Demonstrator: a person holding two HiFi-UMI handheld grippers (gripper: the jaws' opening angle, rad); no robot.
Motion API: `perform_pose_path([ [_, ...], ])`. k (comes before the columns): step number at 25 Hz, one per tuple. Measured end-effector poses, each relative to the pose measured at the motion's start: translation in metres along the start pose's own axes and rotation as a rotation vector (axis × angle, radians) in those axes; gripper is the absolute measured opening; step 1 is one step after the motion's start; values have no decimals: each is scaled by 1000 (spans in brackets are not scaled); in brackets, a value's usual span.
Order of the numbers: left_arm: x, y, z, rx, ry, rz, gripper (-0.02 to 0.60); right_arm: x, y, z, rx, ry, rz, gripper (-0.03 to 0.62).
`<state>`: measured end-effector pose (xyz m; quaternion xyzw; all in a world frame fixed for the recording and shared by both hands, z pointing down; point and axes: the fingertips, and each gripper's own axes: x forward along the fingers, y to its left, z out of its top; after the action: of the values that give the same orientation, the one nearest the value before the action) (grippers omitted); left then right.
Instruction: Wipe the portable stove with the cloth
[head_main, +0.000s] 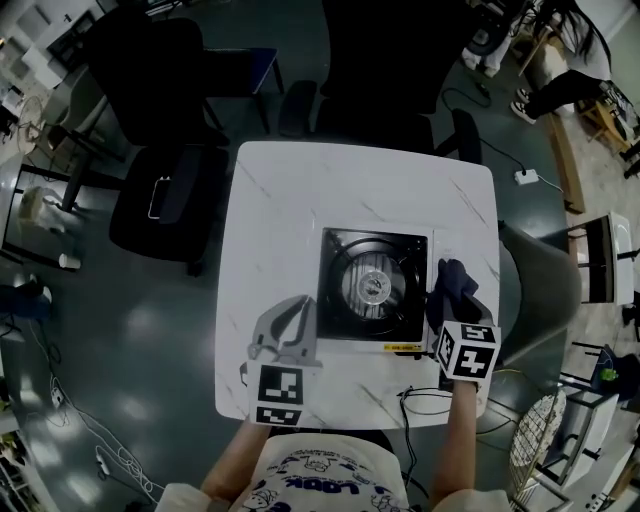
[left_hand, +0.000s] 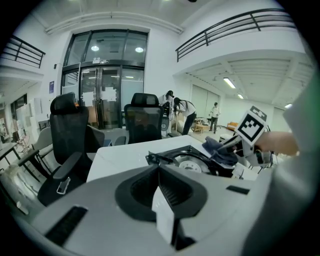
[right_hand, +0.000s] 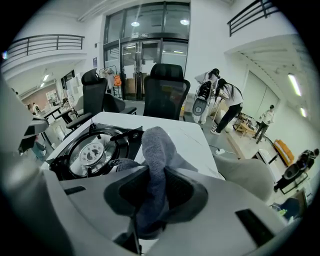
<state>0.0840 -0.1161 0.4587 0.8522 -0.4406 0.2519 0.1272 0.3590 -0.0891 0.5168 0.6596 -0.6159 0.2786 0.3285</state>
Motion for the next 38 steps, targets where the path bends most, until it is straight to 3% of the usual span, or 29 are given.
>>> perform_pose_path([
  [7, -11, -9, -3, 15, -7, -31, 21, -21, 5, -27, -49, 35, -40, 91],
  [27, -35, -36, -10, 44, -25, -103, 21, -67, 23, -87, 5, 98, -33, 92],
  [38, -44, -41, -14, 42, -34, -114, 21, -79, 52, -115, -66, 156, 32, 92],
])
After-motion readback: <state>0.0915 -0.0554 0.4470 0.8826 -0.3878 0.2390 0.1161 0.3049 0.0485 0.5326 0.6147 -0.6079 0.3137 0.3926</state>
